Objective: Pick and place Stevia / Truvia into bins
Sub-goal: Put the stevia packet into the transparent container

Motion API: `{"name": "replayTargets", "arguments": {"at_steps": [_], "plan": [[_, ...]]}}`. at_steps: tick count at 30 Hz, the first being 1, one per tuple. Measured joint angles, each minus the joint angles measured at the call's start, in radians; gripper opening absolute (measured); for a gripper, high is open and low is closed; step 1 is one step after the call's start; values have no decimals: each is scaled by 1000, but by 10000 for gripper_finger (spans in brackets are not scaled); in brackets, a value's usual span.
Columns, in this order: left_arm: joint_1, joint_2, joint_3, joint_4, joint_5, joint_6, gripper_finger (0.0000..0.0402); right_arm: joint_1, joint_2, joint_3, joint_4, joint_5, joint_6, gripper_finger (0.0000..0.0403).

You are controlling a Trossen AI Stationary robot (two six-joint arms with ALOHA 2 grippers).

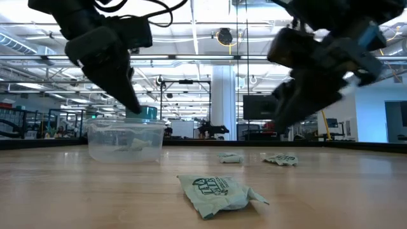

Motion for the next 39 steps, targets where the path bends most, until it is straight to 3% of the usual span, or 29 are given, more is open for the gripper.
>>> {"name": "replayTargets", "arguments": {"at_steps": [10, 21, 28, 32, 36, 39], "plan": [[40, 0, 0, 28, -1, 21, 134, 44, 70, -67, 241, 82, 64, 116], [46, 0, 0, 25, -1, 26, 134, 43, 181, -66, 271, 112, 38, 114], [46, 0, 0, 72, -18, 26, 134, 26, 187, -69, 347, 180, -104, 50], [46, 1, 0, 205, -19, 26, 134, 9, 185, -68, 505, 316, -267, 10], [46, 1, 0, 367, -19, 36, 134, -4, 185, -68, 696, 459, -516, 17], [53, 1, 0, 452, -19, 84, 134, -19, 185, -68, 839, 530, -593, 26]]}}
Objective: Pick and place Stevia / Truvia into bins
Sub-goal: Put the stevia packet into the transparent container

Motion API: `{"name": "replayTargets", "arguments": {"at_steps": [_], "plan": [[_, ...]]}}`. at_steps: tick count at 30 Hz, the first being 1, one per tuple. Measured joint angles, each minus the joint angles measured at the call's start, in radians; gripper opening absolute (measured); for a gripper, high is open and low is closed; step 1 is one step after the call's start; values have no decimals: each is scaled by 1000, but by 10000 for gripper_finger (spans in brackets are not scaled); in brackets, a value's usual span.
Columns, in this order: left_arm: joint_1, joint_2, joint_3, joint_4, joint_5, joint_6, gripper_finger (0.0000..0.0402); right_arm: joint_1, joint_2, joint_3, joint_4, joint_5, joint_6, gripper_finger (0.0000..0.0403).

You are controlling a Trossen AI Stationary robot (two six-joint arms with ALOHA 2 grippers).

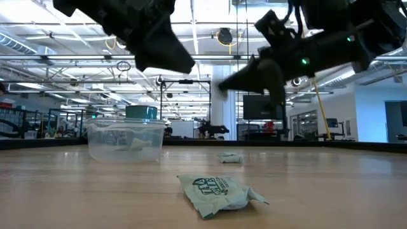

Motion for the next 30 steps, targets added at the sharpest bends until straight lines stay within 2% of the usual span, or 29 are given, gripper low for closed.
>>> {"name": "replayTargets", "arguments": {"at_steps": [5, 12, 18, 30], "plan": [[29, 0, 0, 59, -55, 63, 134, -22, 0, 0, 125, 5, -28, 21], [99, 0, 0, 105, -58, 92, 134, -29, 0, 0, 140, 4, -67, 15], [145, 0, 0, 135, 53, 75, 134, -29, 0, 0, 155, 2, -79, 26], [157, 121, -1, 313, 90, 100, 134, -29, 0, 1, 219, 2, -118, 21]]}}
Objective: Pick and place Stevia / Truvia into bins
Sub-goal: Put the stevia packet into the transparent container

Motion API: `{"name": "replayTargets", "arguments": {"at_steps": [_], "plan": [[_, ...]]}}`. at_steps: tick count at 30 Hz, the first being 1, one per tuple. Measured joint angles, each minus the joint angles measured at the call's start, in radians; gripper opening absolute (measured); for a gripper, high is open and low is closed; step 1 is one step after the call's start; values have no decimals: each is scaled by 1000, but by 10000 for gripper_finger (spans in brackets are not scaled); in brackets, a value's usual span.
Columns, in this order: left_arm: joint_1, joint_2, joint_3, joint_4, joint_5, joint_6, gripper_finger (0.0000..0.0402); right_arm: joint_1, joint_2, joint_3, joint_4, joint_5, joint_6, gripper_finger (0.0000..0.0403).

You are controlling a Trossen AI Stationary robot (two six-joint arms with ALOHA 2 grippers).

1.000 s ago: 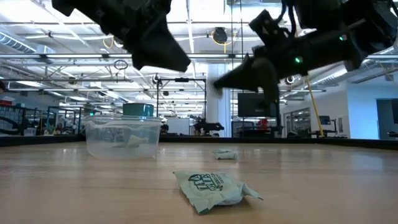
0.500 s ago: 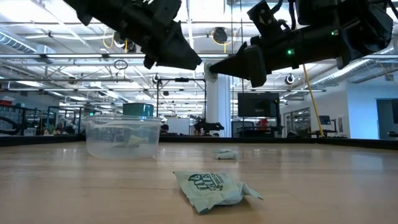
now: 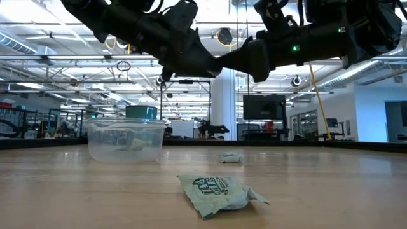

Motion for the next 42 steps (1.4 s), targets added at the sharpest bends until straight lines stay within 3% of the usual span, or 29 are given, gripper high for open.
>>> {"name": "replayTargets", "arguments": {"at_steps": [6, 13, 19, 25, 29, 33, 37, 42], "plan": [[0, 0, 0, -4, -15, 9, 118, 0, 0, 0, -17, 0, -2, 22], [0, -5, 0, -21, -16, 26, 11, 0, 0, 0, -34, -21, -12, 25], [-18, -19, 1, -87, -10, 24, 5, 0, 0, -1, -43, -62, -50, 26], [-54, -106, -3, -366, -37, -75, 4, 1, -1, -1, -33, -94, -5, 29], [-92, -182, 0, -540, -56, -166, 3, -5, -1, 1, -51, -221, 111, 54], [-140, -230, -1, -710, -30, -275, 3, -9, -1, 0, -134, -232, 141, 90], [-189, -212, 0, -832, -32, -431, 3, -26, 0, 0, -165, -232, 195, 121], [-227, -131, -1, -837, -39, -503, 9, -40, 0, 0, -164, -232, 254, 137]]}}
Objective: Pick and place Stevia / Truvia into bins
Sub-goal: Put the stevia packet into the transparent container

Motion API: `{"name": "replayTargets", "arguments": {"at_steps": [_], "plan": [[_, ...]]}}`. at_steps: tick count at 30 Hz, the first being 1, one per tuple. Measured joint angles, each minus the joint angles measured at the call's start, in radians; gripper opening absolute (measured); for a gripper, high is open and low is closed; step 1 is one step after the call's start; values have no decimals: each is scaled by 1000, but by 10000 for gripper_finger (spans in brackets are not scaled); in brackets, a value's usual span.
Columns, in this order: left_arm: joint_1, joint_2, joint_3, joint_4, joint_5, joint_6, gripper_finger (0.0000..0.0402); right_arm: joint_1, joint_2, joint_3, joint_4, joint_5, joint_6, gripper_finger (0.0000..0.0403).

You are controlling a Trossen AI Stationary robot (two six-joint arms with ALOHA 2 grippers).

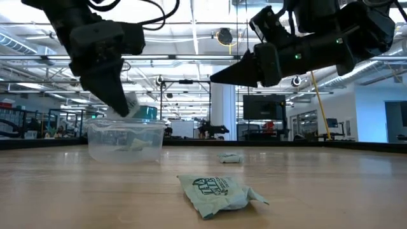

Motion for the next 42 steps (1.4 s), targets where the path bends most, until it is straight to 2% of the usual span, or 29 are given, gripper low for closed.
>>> {"name": "replayTargets", "arguments": {"at_steps": [6, 9, 11, 17, 23, 33, 38, 42], "plan": [[2, 62, 2, 43, -24, 18, 37, 13, 0, 0, -50, -13, 12, 139], [3, 72, 0, 33, -18, 38, 65, 31, 0, 0, -129, -144, 29, 139], [2, 74, 1, 43, -23, 44, 87, 44, 0, -1, -168, -191, 79, 139], [7, 35, 0, 66, -24, 92, 132, 43, 3, 0, -217, -202, 234, 139], [25, -31, 2, 124, -33, 97, 135, 41, 83, 2, -251, -209, 264, 139], [43, -91, 3, 170, -61, 144, 136, 40, 228, 126, -315, -211, 273, 124], [43, -94, 1, 167, -55, 147, 136, 40, 224, 126, -348, -203, 262, 91], [44, -93, 1, 175, -58, 146, 136, 40, 205, 125, -355, -123, 223, 47]]}}
